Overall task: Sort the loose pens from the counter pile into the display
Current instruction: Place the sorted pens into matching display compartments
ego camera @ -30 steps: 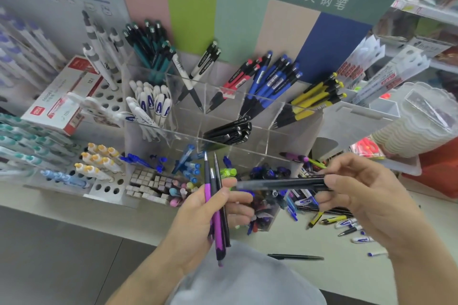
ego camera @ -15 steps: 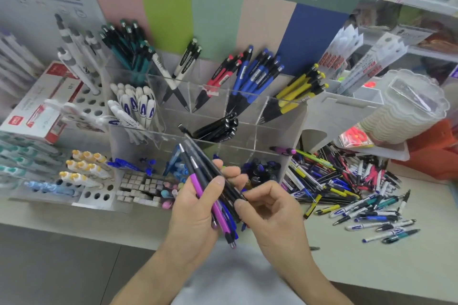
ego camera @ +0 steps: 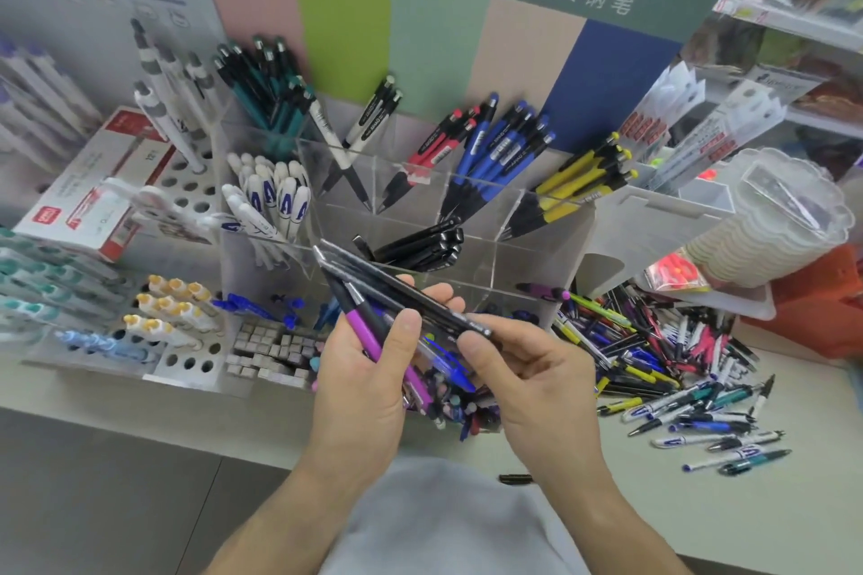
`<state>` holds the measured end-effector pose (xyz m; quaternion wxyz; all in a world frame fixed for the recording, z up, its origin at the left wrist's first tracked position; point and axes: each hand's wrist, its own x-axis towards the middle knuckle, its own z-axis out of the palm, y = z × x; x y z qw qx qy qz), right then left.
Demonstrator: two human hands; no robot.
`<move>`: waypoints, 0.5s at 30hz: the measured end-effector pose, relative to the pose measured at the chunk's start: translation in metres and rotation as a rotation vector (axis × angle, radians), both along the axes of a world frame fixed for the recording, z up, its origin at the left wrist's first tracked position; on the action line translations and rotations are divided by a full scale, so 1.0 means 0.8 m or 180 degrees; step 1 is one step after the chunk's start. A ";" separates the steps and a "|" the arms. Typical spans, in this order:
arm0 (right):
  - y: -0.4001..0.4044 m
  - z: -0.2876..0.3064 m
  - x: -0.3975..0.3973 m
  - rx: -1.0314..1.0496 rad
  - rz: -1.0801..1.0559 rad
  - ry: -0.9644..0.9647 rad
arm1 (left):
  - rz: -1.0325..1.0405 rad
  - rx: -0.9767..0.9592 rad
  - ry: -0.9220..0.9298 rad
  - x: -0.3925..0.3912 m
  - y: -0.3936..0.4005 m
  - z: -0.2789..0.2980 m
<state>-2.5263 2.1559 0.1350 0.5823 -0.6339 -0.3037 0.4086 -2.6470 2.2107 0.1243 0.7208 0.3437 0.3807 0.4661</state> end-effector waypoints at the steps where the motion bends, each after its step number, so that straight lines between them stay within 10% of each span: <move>1: 0.003 0.004 0.004 0.0043 -0.0092 -0.0099 | 0.0024 0.0011 0.0083 -0.002 0.002 -0.001; 6: 0.015 0.051 0.048 0.0040 -0.0410 -0.0983 | 0.0295 0.0042 0.0413 -0.022 0.015 -0.010; 15: 0.106 0.118 0.047 -0.0707 0.1134 -0.3720 | 0.0610 0.0428 0.1444 -0.032 0.063 -0.024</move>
